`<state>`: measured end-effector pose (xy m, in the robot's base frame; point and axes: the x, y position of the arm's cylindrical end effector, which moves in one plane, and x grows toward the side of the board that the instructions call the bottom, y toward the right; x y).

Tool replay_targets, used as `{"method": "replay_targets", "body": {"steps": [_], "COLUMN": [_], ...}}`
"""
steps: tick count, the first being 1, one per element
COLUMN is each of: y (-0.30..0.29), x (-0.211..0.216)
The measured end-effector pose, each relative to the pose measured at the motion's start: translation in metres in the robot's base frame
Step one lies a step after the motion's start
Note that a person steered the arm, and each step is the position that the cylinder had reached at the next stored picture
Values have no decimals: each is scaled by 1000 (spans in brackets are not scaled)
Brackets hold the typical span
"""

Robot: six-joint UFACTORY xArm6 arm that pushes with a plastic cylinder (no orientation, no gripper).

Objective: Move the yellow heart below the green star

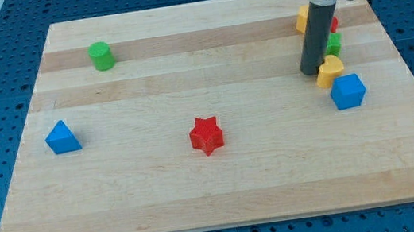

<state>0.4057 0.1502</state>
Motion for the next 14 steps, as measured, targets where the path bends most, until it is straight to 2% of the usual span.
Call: {"method": "replay_targets", "body": {"steps": [1,3,6,9,11,13,14], "y": [-23,-29,6,-1,20,17,-4], "x": [14,44,9,40,28,29,55]}}
